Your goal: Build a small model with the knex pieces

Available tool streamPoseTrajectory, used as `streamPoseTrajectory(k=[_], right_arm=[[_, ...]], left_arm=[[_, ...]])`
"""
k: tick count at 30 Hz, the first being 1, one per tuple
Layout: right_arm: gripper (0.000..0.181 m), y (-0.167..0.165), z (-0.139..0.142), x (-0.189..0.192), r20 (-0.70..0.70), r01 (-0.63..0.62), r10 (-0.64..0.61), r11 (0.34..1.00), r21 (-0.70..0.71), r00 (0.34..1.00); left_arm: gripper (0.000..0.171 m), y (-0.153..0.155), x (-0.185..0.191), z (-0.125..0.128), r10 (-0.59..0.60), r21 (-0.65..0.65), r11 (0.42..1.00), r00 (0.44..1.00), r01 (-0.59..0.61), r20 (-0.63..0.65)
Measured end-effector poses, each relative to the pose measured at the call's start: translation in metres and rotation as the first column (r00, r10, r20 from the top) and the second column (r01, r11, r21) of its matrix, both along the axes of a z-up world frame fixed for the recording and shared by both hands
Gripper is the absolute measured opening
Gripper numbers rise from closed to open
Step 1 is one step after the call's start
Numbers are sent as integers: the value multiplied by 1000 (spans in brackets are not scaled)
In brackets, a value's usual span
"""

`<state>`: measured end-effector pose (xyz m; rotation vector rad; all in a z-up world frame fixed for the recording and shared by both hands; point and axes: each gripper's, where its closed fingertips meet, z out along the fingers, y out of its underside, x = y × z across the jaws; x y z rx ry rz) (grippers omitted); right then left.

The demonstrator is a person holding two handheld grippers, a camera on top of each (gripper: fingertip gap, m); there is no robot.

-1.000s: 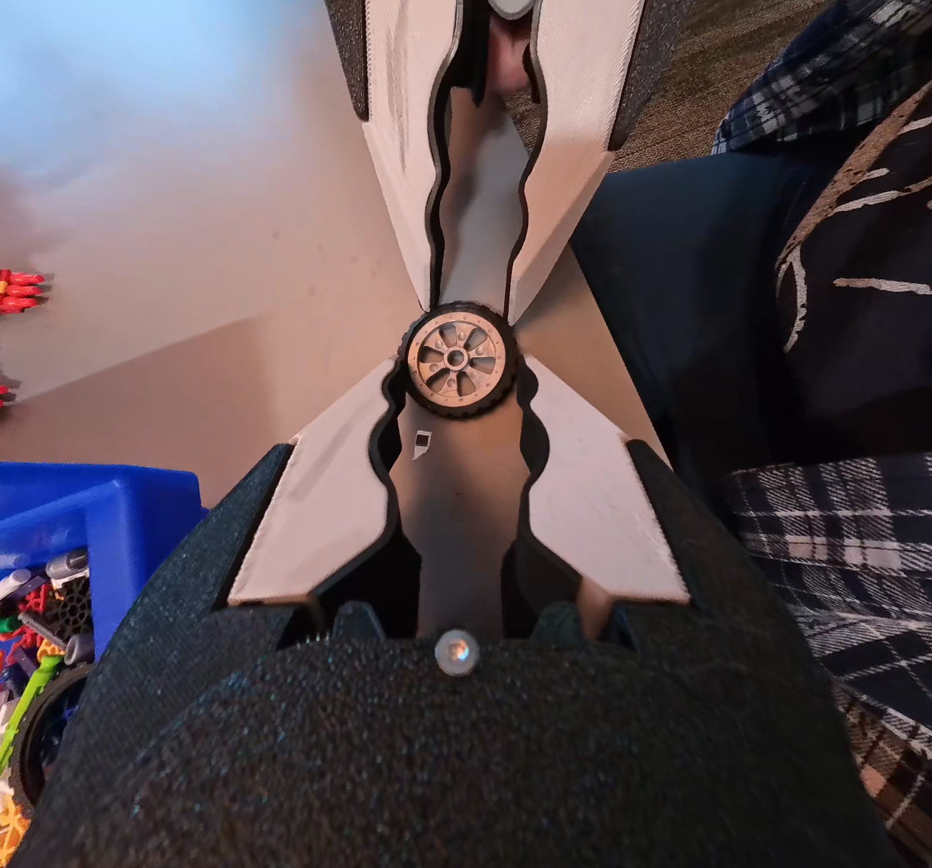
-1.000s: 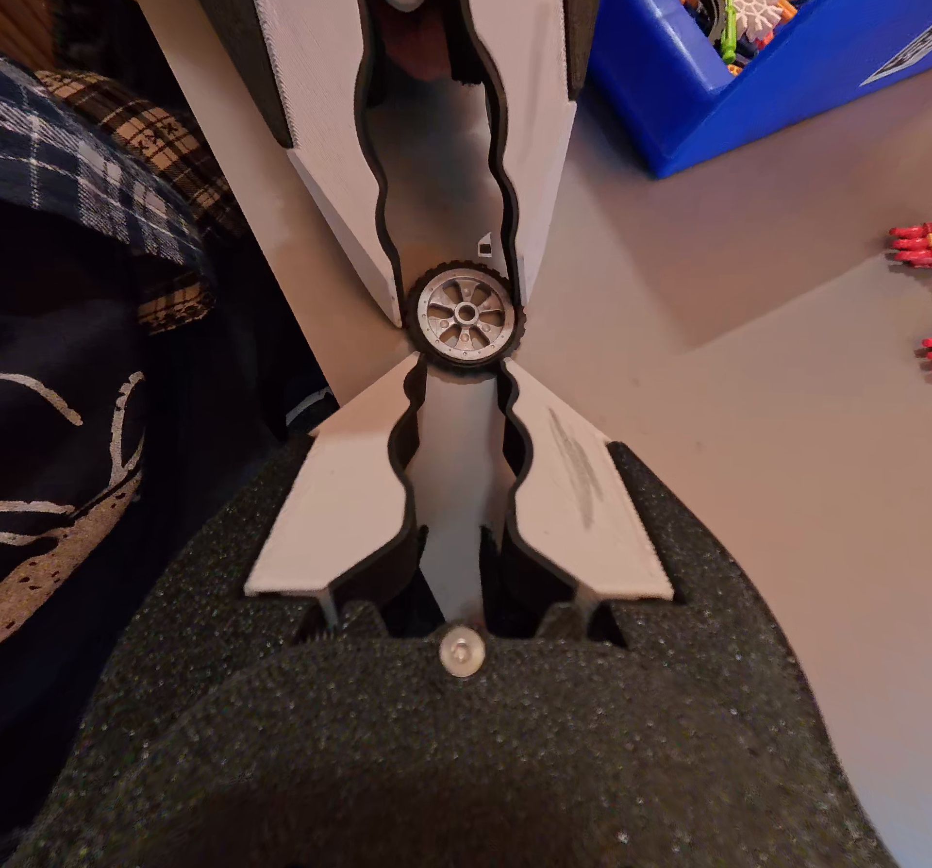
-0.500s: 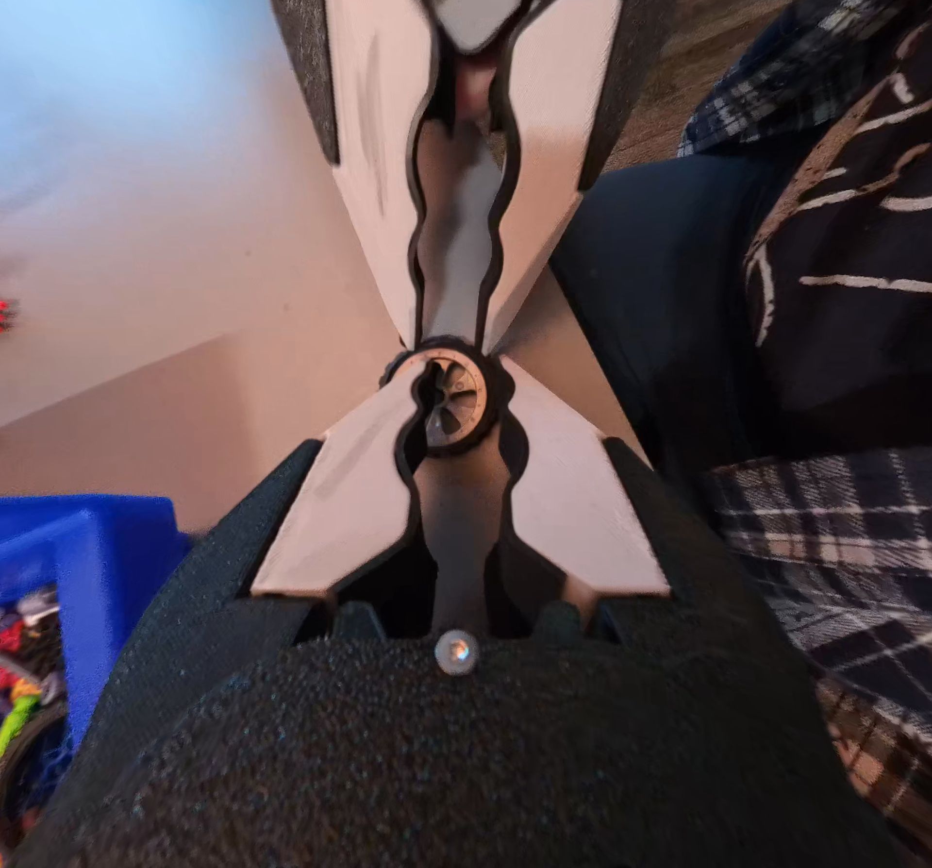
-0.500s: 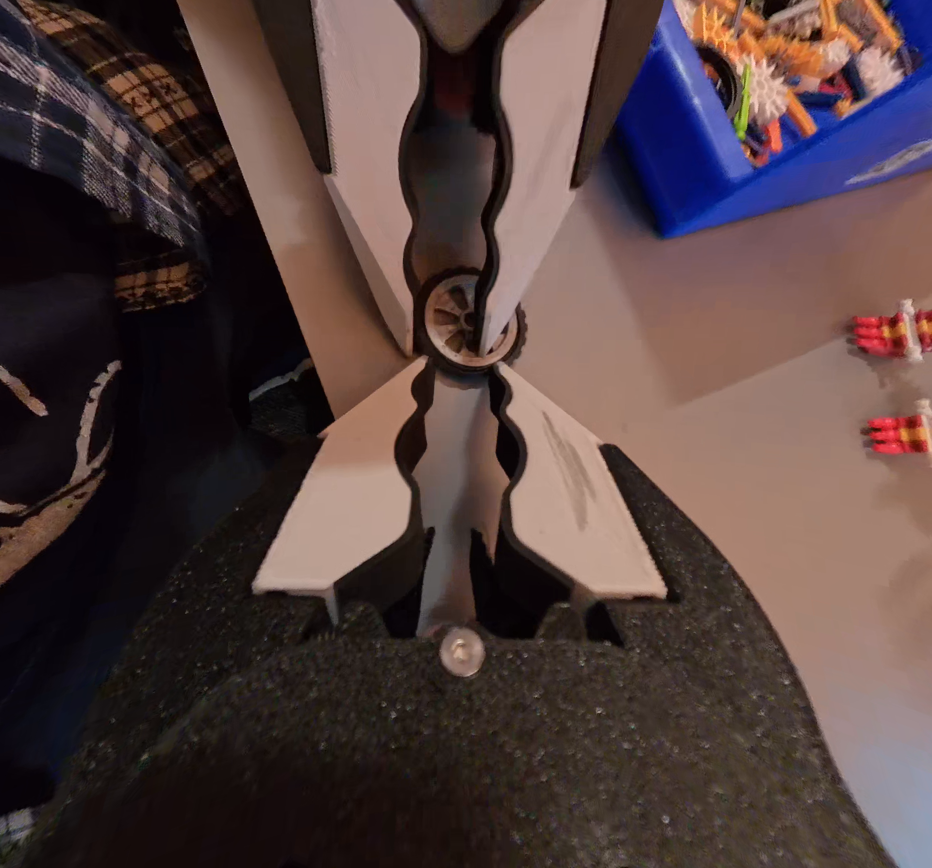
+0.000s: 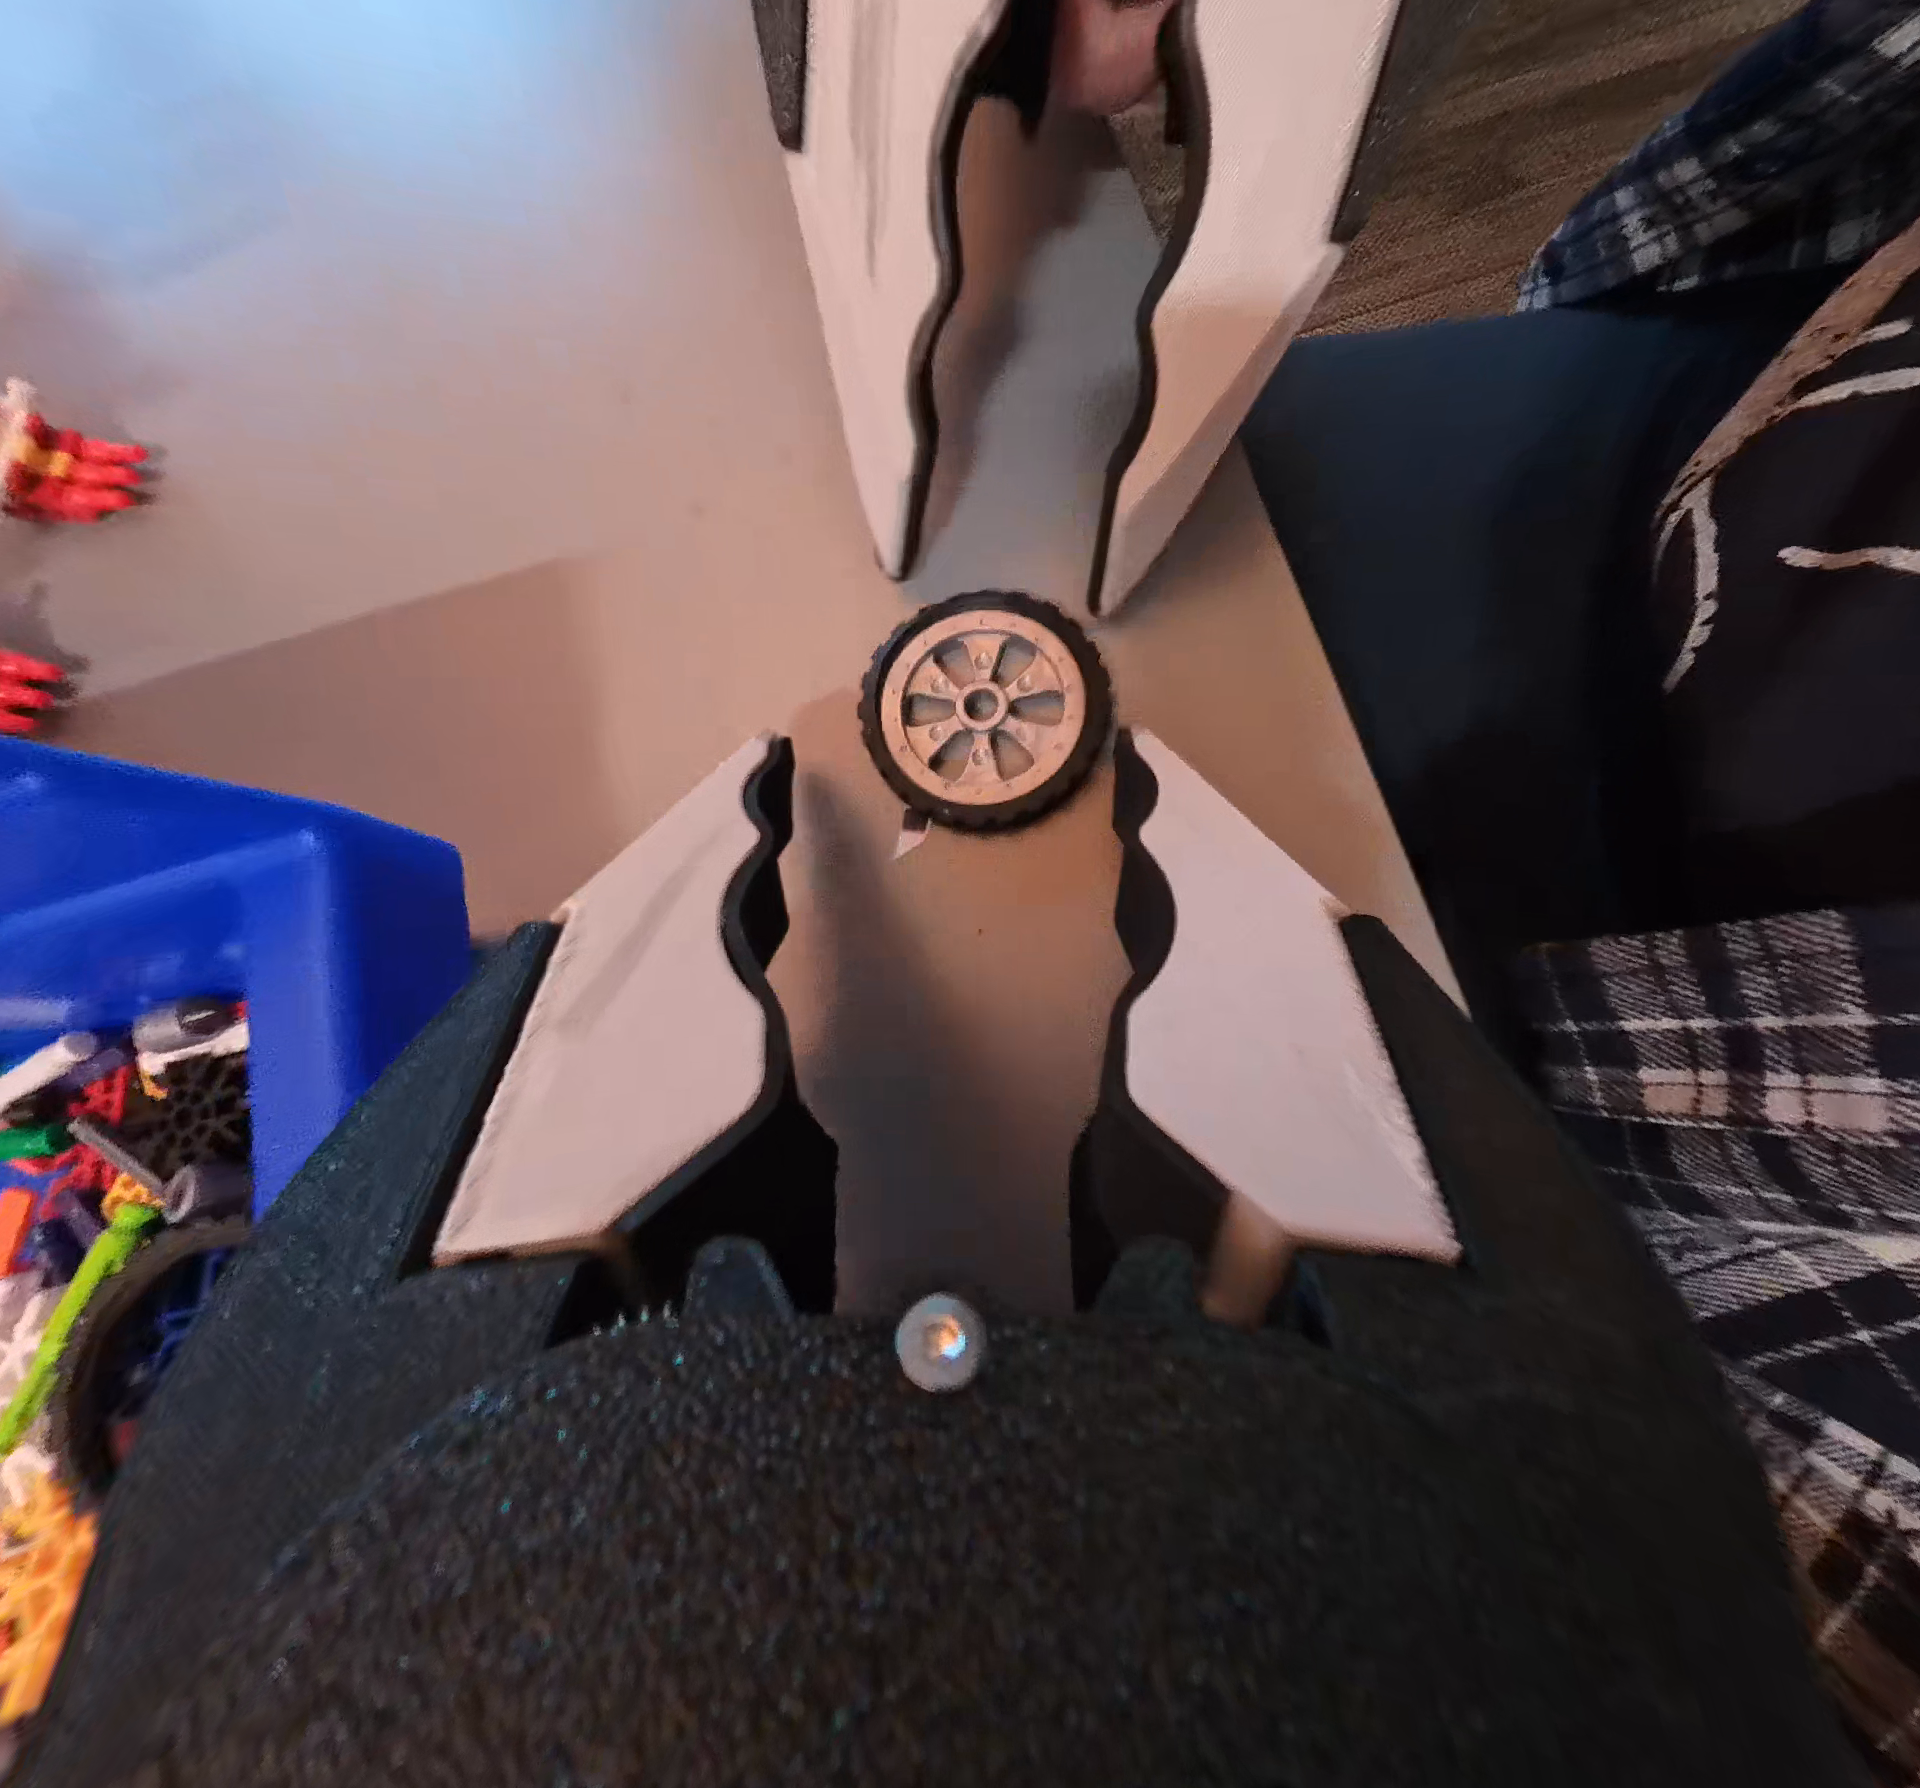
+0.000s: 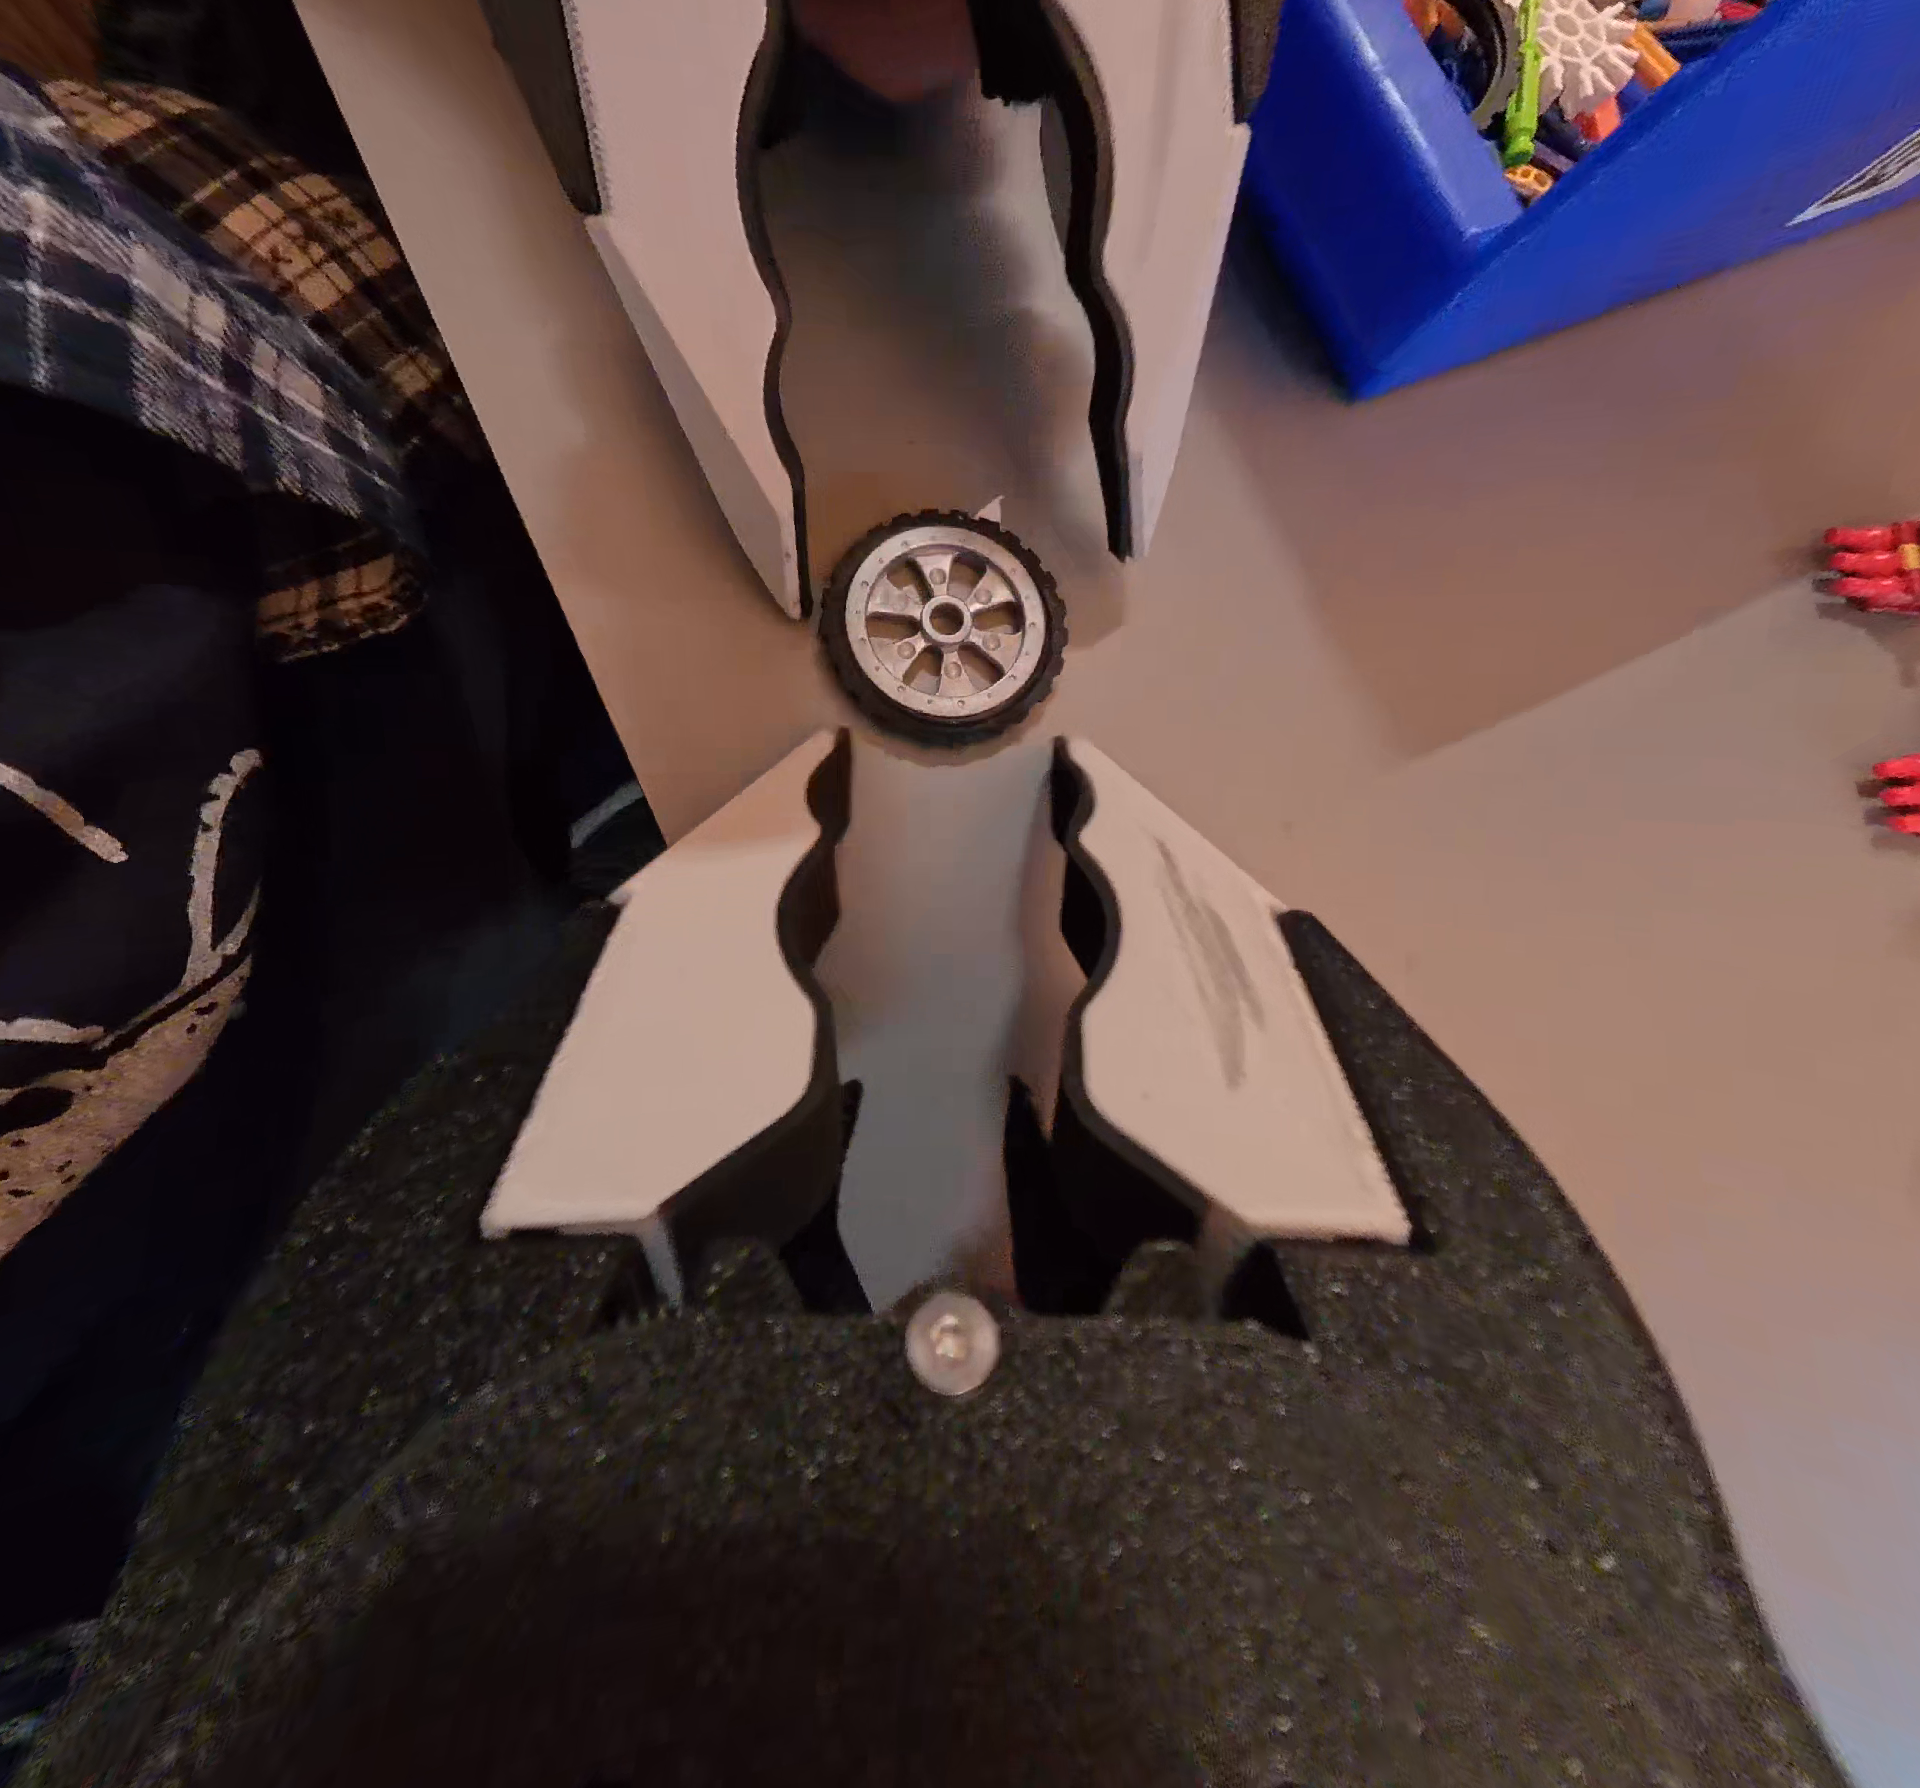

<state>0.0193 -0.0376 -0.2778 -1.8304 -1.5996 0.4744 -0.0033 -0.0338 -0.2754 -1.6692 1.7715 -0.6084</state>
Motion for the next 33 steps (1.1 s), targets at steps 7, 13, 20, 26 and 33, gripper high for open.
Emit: streamPoseTrajectory(k=[7, 13, 20, 26, 33], right_arm=[[40, 0, -1, -12, -51, -9, 6, 998, -66, 999], [37, 0, -1, -14, -40, -34, 32, 999, -36, 999], [34, -1, 0, -16, -15, -70, 70, 997, 24, 997], [36, 0, 0, -15, -12, -92, 92, 995, 33, 996], [45, 4, -1, -17, -51, -48, 47, 998, -36, 998]], left_arm=[[46, -7, 4, -1, -37, -30, 999, 999, 36, -6], [45, -7, 5, -1, -41, -25, 999, 999, 41, -4], [44, -7, 5, -1, -47, -15, 999, 999, 47, 2], [43, -7, 5, -1, -48, -9, 999, 999, 48, 5], [44, -4, 6, -1, -31, -16, 999, 1000, 31, 6]])
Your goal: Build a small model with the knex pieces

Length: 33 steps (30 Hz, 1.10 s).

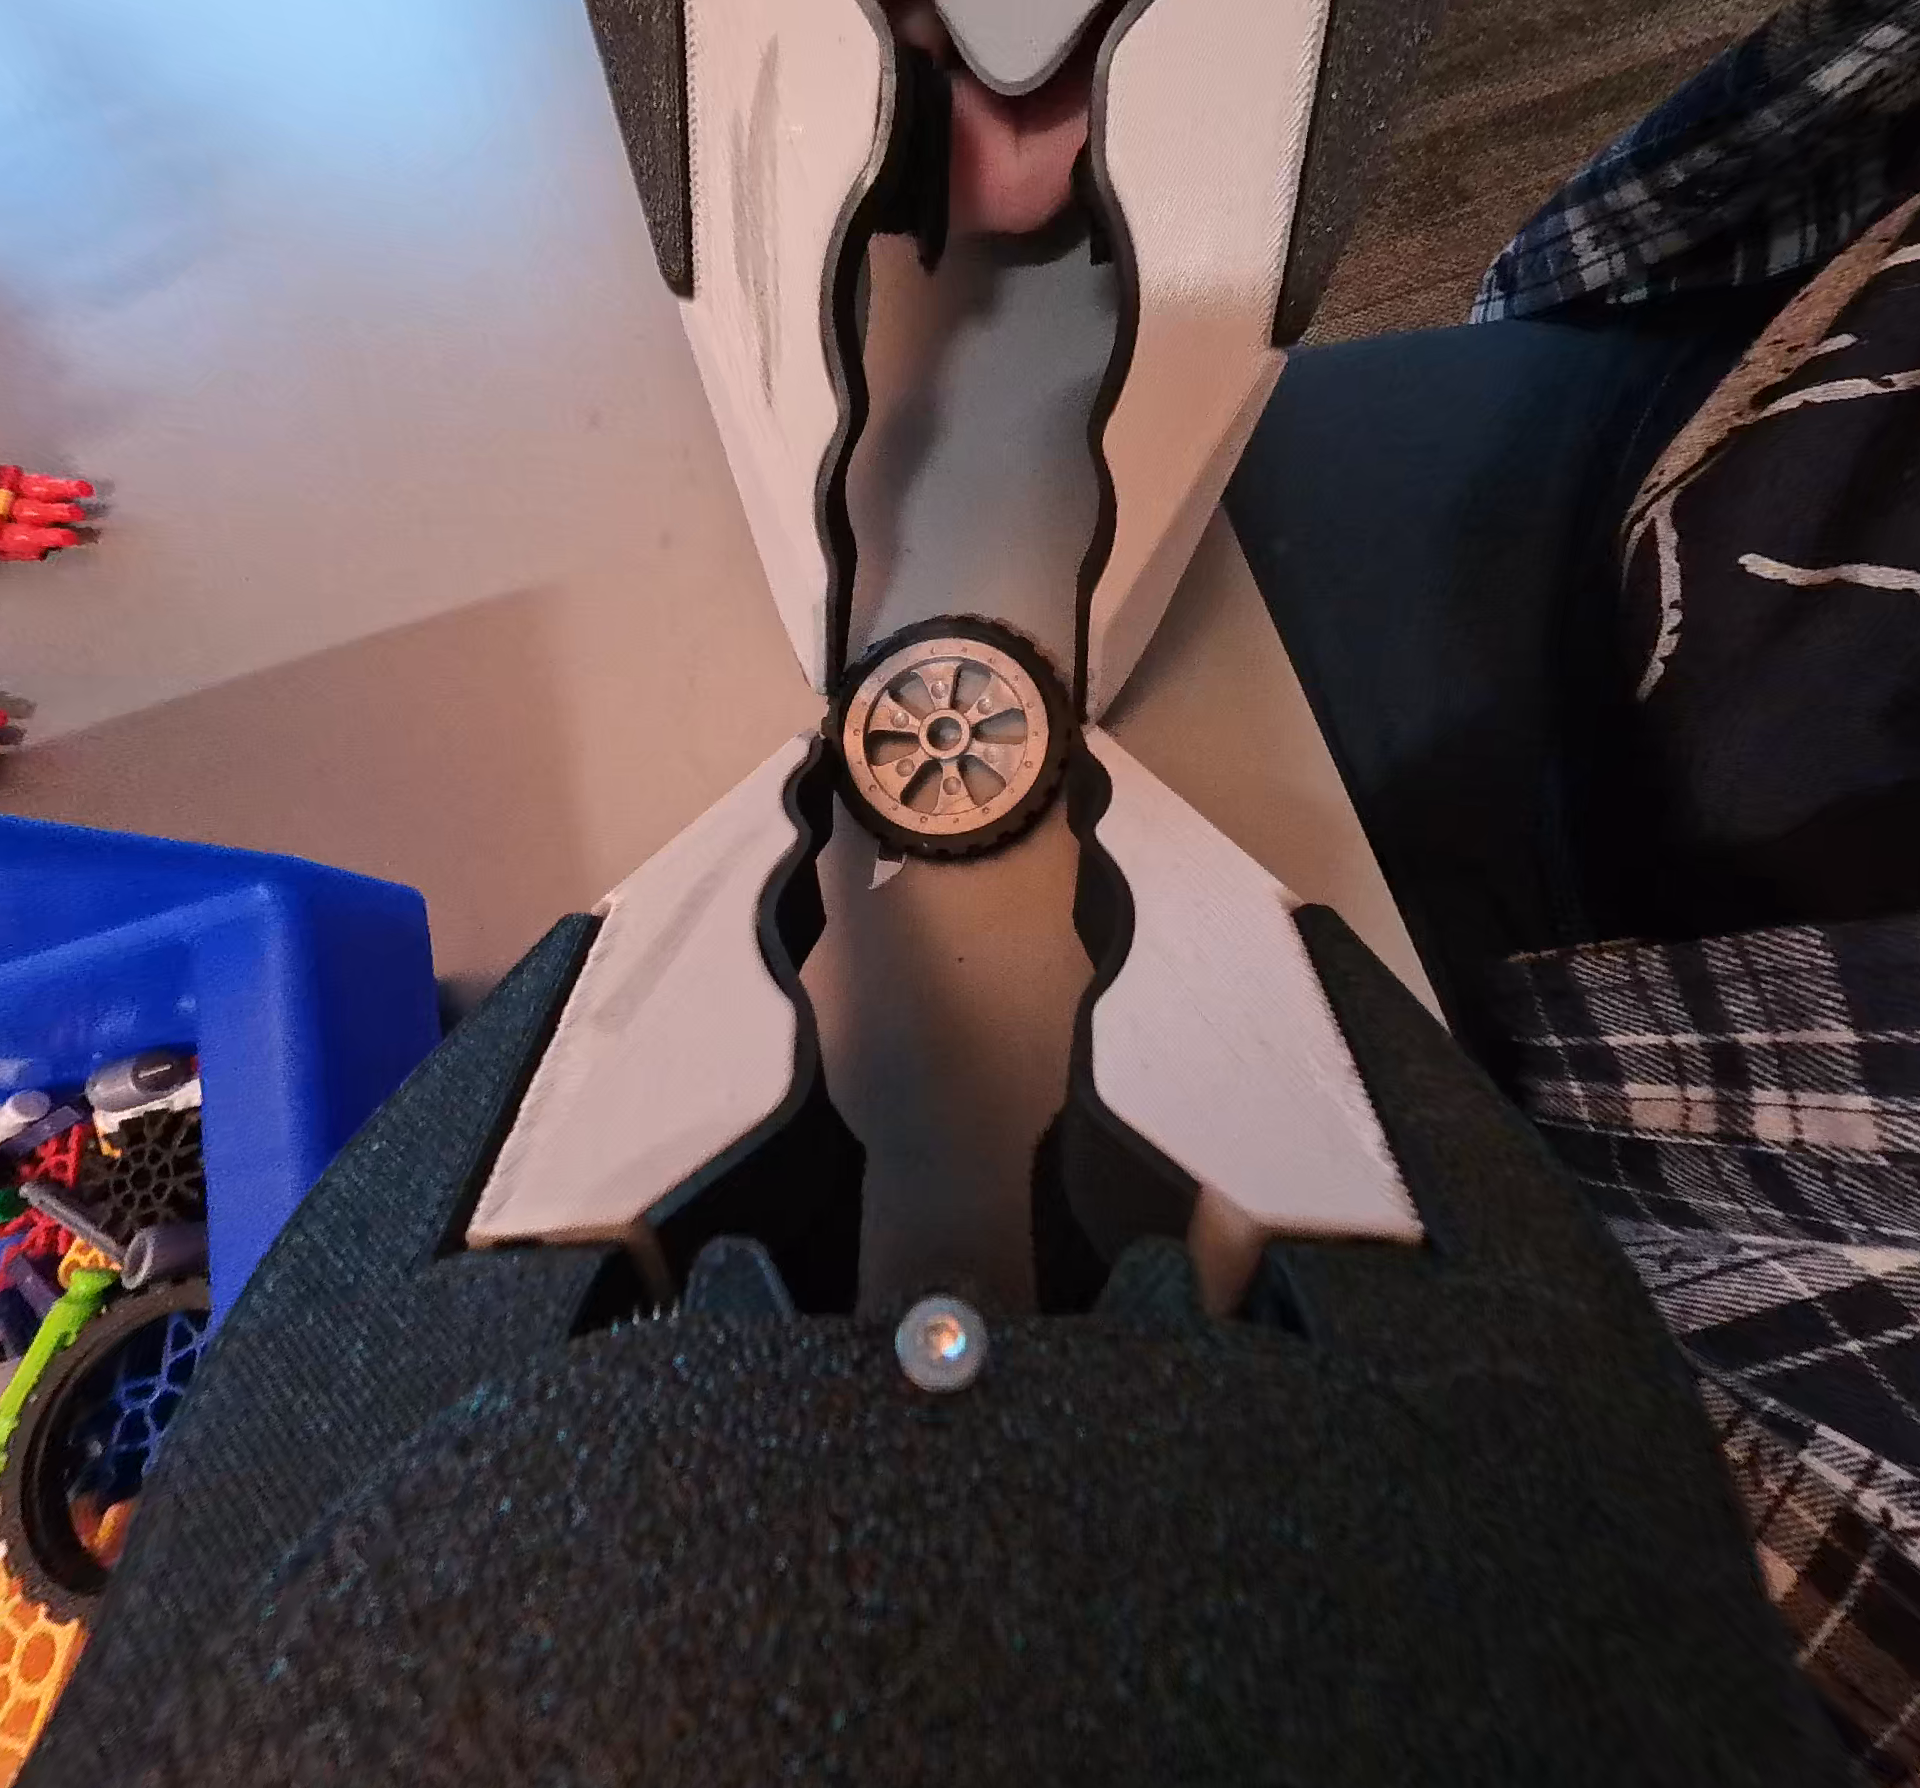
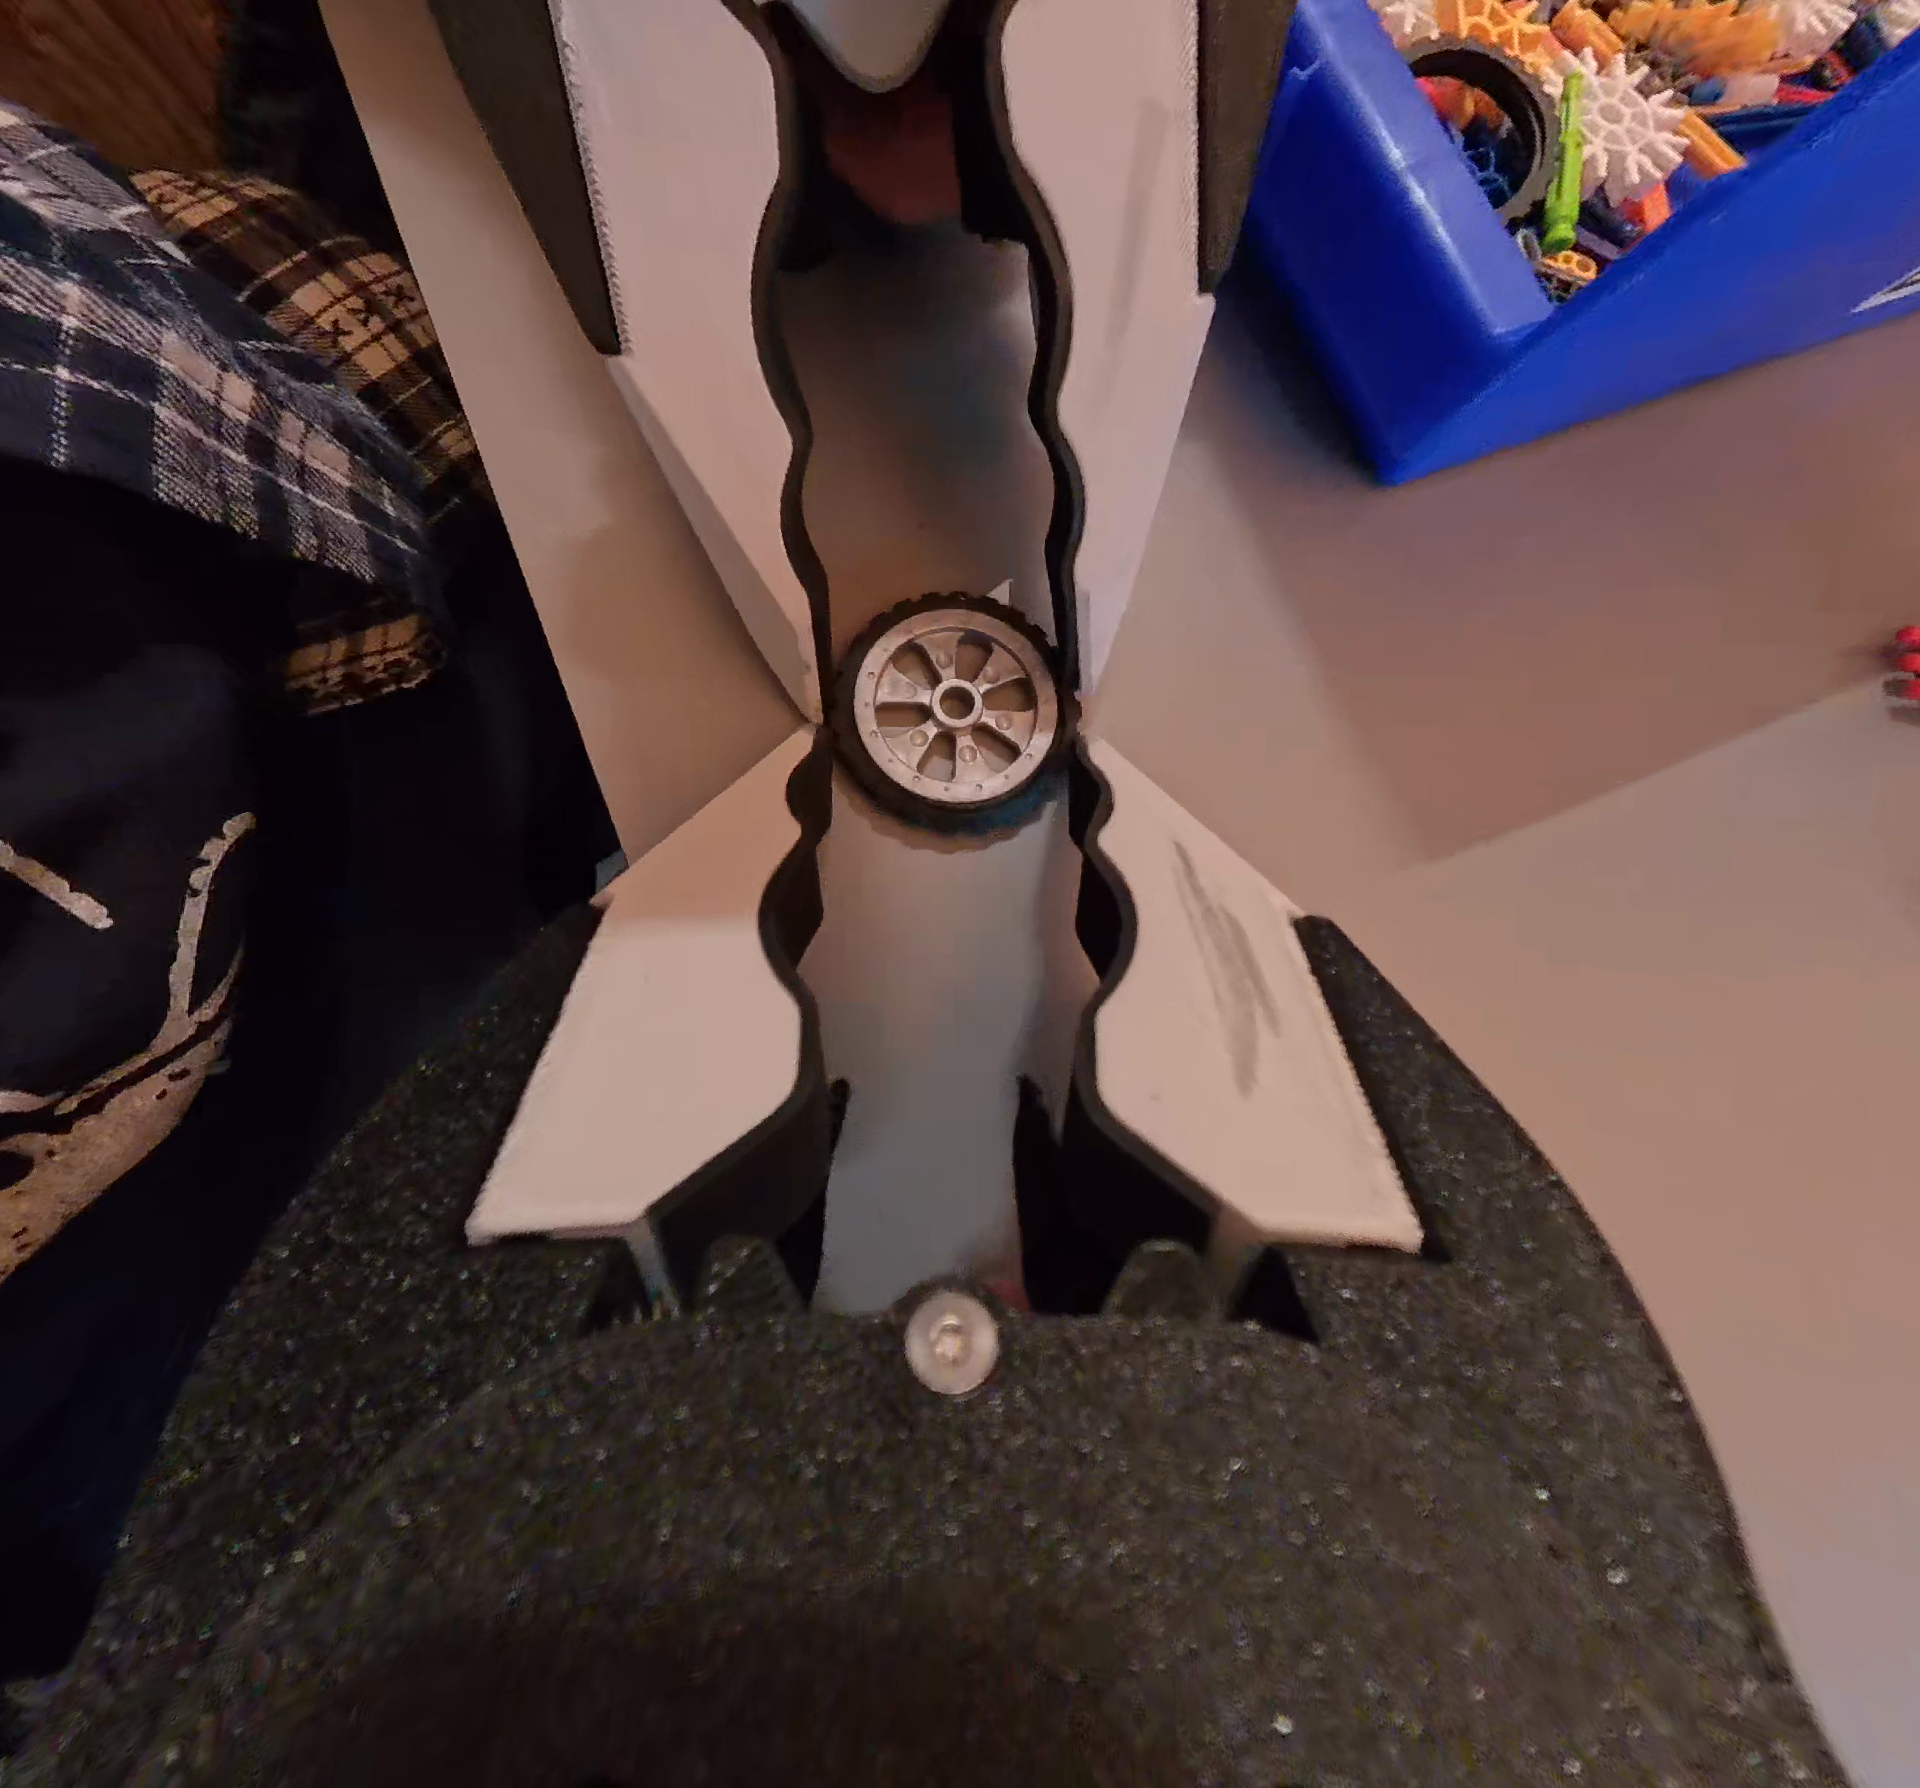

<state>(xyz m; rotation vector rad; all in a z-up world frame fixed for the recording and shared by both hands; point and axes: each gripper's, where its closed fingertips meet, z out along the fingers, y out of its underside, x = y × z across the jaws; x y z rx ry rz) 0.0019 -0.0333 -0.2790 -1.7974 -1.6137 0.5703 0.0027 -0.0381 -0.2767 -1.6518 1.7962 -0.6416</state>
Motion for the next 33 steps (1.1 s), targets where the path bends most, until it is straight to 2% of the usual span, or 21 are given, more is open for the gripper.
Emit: streamPoseTrajectory(k=[16, 22, 29, 33], right_arm=[[38, -1, 2, -3, 43, -101, 99, 993, 59, 994], [43, 3, 1, 2, 21, 11, -12, 999, 43, 1000], [45, 3, 1, 9, 36, 41, -42, 998, 37, 998], [43, -1, 0, 4, 7, 37, -37, 999, -10, 999]], left_arm=[[42, -1, 1, 0, -20, 2, 1000, 1000, 20, 6], [44, 3, 1, -1, 8, 3, 1000, 1000, -8, 6], [52, 5, 0, -2, 23, -31, 999, 1000, -23, -5], [48, 3, 4, -3, -2, -47, 999, 1000, 1, -11]])
